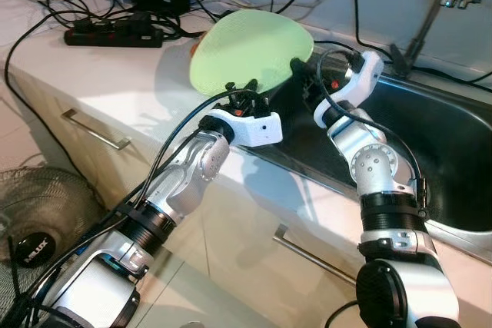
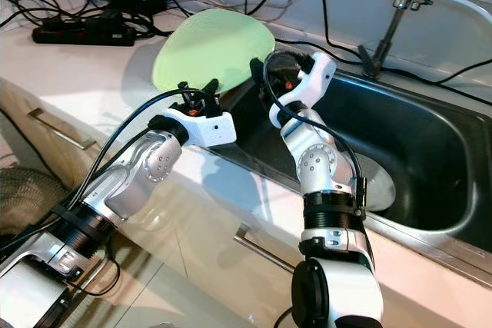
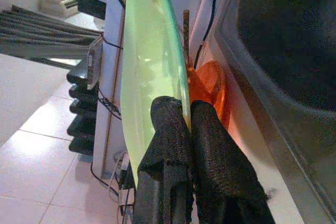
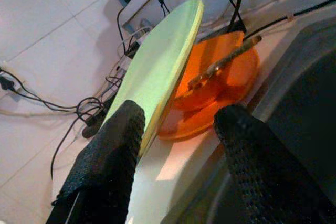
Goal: Kitchen organization
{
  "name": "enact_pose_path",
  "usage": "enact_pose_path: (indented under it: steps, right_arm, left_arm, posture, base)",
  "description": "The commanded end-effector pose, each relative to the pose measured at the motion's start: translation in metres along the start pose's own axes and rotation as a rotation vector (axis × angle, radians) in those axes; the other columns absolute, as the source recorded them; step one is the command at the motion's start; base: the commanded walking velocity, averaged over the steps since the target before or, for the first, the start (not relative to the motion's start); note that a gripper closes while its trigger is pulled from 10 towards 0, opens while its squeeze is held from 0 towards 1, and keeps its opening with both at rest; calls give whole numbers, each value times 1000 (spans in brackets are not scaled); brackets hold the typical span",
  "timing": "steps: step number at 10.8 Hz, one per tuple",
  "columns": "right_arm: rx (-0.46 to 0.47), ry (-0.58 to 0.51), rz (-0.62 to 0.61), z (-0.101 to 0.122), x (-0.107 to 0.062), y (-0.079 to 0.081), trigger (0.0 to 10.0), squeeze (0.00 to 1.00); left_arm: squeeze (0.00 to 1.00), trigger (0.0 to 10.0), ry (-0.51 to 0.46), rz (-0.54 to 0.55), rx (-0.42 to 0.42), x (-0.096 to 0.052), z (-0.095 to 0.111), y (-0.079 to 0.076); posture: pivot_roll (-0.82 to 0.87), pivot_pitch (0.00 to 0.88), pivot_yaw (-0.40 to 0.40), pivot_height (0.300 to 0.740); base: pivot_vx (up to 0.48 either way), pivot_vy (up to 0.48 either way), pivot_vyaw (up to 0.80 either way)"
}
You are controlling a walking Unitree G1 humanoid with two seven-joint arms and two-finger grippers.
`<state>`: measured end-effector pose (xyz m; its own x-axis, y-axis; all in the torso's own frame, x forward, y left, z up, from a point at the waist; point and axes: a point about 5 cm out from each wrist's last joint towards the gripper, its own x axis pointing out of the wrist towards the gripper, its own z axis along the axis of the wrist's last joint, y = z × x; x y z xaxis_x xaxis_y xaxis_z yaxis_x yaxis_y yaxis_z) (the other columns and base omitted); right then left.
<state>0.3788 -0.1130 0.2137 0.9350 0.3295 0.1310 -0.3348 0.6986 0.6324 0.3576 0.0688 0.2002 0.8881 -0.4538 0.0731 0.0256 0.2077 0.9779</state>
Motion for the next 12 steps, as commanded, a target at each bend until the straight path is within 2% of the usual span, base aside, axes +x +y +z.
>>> enact_pose_path:
  steps: [1, 6, 7, 8, 9, 12]
  right_arm:
    - [6, 4, 6, 1, 0, 3, 10000, 0]
    - [46, 4, -5, -2, 0, 2, 10000, 0]
    - [69, 2, -10, -2, 0, 1, 8039, 0]
    - [71, -3, -12, -1, 0, 1, 431, 0]
    - [73, -4, -11, -1, 0, 1, 0, 0]
    - [88, -7, -10, -1, 0, 1, 0, 0]
  left_arm:
    - [0, 10000, -55, 35, 26, 1, 12, 8]
    - [0, 10000, -107, -13, 38, -6, 18, -4]
    - [0, 10000, -111, -21, 39, -7, 18, -6]
    - [0, 10000, -113, -23, 39, -7, 18, -6]
    - [0, 10000, -113, -21, 40, -7, 18, -6]
    - [0, 10000, -119, -19, 47, -7, 20, -6]
  posture:
    - [227, 13, -22, 740]
    - [231, 19, -25, 740]
    - [234, 22, -27, 740]
    - [235, 20, -28, 740]
    - [234, 20, -27, 740]
    - [236, 22, -27, 740]
  base:
    - [0, 0, 0]
    - [0, 0, 0]
    - [0, 0, 0]
    - [0, 0, 0]
    - [0, 0, 0]
    - [0, 0, 0]
